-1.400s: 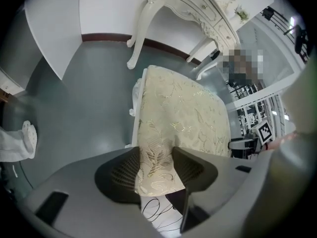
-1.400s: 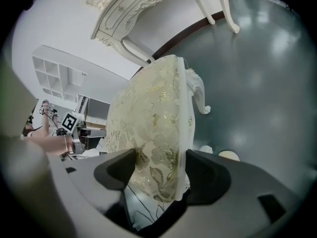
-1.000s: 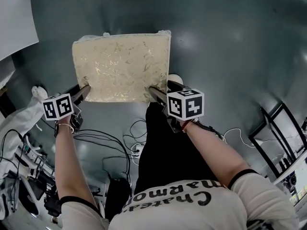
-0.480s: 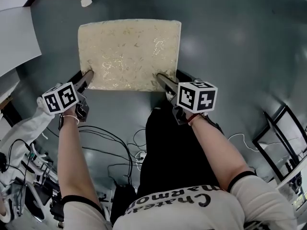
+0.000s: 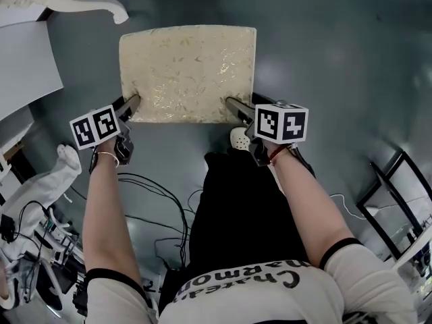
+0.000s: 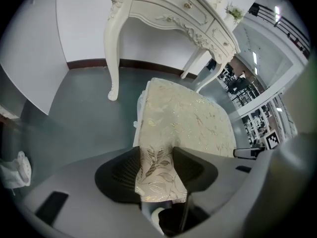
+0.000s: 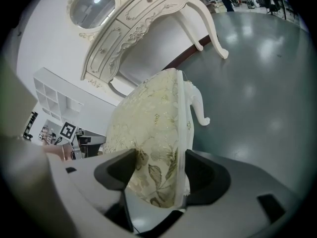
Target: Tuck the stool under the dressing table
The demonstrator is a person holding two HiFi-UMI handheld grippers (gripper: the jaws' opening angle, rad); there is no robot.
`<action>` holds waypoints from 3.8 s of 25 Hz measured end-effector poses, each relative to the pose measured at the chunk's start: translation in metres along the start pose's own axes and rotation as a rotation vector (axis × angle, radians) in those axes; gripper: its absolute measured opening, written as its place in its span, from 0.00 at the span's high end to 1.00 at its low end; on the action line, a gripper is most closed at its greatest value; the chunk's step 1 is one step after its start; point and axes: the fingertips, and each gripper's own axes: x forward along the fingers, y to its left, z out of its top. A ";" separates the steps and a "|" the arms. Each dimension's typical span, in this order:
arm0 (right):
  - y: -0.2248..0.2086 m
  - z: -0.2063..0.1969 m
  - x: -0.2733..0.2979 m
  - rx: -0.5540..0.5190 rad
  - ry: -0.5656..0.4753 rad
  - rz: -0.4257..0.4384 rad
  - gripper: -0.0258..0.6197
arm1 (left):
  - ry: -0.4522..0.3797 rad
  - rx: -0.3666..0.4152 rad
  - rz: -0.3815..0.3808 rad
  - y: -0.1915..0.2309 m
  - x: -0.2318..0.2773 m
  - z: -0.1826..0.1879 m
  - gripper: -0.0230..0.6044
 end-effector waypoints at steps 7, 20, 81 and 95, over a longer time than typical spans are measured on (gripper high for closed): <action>0.040 -0.089 0.022 -0.082 -0.008 -0.033 0.44 | -0.076 -0.064 -0.019 0.065 -0.027 -0.098 0.63; 0.055 -0.131 0.021 -0.094 0.023 -0.138 0.44 | -0.060 -0.040 -0.109 0.085 -0.037 -0.148 0.61; 0.085 -0.101 -0.006 -0.142 0.028 -0.371 0.44 | -0.059 -0.181 -0.231 0.087 -0.021 -0.132 0.62; 0.044 -0.001 -0.022 -0.261 0.124 -0.339 0.44 | -0.110 -0.331 -0.159 0.028 -0.001 -0.086 0.63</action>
